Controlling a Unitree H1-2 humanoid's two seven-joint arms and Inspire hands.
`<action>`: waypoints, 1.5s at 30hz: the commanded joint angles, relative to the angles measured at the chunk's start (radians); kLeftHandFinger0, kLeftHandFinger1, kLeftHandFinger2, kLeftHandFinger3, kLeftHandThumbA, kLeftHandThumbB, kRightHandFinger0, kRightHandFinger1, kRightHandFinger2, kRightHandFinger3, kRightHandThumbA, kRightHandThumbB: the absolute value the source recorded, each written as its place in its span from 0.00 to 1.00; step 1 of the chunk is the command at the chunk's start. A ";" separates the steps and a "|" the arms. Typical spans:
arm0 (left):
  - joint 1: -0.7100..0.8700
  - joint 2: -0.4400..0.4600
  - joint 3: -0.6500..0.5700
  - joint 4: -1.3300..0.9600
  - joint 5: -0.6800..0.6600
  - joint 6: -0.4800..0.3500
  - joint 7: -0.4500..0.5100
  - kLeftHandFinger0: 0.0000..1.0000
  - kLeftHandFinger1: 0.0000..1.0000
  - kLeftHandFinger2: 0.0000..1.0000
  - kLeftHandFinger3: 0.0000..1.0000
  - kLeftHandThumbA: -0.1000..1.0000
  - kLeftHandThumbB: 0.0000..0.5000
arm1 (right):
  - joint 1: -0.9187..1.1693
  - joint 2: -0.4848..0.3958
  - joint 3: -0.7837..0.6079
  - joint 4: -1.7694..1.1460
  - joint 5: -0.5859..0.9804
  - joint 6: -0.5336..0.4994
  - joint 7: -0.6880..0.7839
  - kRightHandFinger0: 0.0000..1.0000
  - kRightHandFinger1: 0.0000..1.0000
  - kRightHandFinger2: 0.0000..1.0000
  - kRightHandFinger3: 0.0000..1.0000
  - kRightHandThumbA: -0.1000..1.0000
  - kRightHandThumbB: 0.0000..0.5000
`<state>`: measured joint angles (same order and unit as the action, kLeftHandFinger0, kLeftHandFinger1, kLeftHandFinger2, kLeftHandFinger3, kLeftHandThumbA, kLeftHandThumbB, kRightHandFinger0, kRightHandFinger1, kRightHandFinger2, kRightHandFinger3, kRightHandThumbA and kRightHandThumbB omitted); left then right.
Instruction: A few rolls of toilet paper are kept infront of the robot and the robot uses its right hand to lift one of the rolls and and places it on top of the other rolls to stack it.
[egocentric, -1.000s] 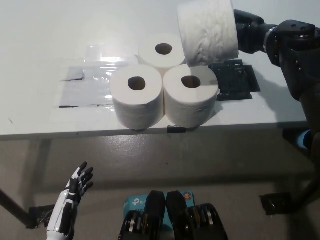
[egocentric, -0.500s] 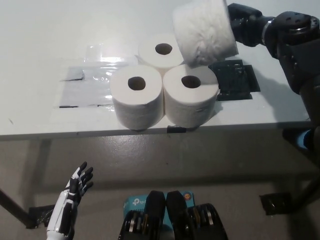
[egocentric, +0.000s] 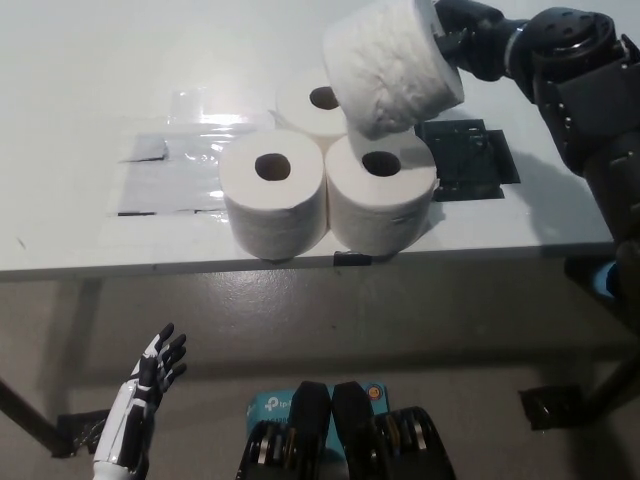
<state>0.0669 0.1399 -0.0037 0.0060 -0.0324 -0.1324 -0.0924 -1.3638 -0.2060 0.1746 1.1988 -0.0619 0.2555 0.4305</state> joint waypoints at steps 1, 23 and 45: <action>-0.012 0.020 -0.003 -0.029 0.003 -0.024 -0.019 1.00 1.00 1.00 1.00 1.00 0.19 | -0.101 0.007 0.010 0.010 -0.020 -0.073 0.009 0.00 0.24 0.54 0.60 0.55 0.00; -0.017 0.022 -0.009 -0.041 0.010 -0.008 -0.019 1.00 1.00 1.00 1.00 1.00 0.14 | -0.132 0.013 0.182 0.003 -0.167 -0.115 0.025 0.00 0.18 0.51 0.50 0.62 0.06; -0.016 0.022 -0.010 -0.042 0.012 -0.009 -0.019 1.00 1.00 1.00 1.00 1.00 0.12 | -0.163 0.024 0.244 -0.001 -0.261 -0.126 0.008 0.00 0.25 0.58 0.52 0.67 0.11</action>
<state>0.0536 0.1453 -0.0074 0.0012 -0.0264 -0.1300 -0.0924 -1.4412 -0.1810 0.4064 1.2201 -0.2870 0.1694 0.4587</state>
